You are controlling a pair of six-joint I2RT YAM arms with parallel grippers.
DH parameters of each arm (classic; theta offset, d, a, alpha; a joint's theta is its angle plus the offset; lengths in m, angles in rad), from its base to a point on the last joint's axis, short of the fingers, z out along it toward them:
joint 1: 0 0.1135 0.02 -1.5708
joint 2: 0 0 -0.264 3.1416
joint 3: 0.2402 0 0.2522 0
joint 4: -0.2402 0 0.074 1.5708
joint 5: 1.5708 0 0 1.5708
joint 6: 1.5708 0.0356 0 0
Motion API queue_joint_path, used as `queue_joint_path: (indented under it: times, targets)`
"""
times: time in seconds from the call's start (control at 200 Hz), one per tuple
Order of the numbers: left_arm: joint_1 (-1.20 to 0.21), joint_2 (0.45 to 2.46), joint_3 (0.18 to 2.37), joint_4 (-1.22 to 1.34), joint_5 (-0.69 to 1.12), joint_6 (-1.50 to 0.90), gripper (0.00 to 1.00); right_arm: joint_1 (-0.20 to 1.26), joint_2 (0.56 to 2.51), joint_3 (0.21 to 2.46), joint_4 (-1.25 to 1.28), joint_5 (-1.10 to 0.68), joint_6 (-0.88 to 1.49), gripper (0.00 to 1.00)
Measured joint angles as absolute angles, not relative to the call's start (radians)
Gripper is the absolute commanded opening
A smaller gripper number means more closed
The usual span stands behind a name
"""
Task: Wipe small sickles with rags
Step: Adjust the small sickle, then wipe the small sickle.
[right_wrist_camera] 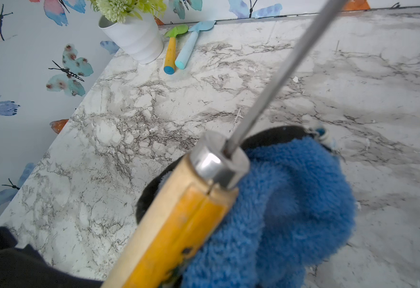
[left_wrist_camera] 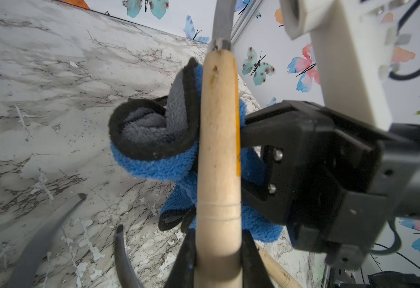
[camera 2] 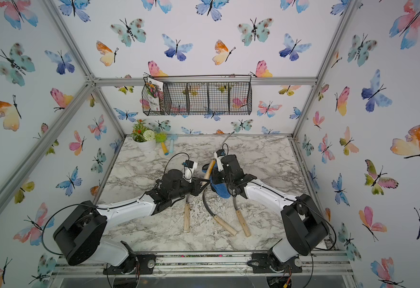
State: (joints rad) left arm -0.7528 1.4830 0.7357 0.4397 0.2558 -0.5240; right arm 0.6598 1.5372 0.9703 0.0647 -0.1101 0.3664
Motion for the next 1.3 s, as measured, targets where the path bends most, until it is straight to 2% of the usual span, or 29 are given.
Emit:
queue_joint_path:
  times: [0.38, 0.591, 0.851, 1.071, 1.301]
  targets:
    - [-0.776, 1.51, 0.741, 0.351, 0.333, -0.521, 0.0, 0.669, 1.533, 0.967, 0.195, -0.164, 0.343, 0.02]
    - [-0.787, 1.492, 0.724, 0.321, 0.353, -0.515, 0.0, 0.678, 1.499, 0.967, 0.215, -0.097, 0.371, 0.02]
    - [-0.777, 1.33, 0.712, 0.22, 0.336, -0.502, 0.0, 0.546, 1.473, 0.897, 0.232, -0.133, 0.434, 0.02]
    - [-0.771, 1.198, 0.797, 0.167, 0.221, -0.532, 0.0, 0.525, 1.415, 0.786, 0.279, -0.268, 0.437, 0.02]
    - [-0.759, 1.315, 0.967, 0.212, 0.158, -0.535, 0.0, 0.535, 1.386, 0.643, 0.491, -0.403, 0.487, 0.02]
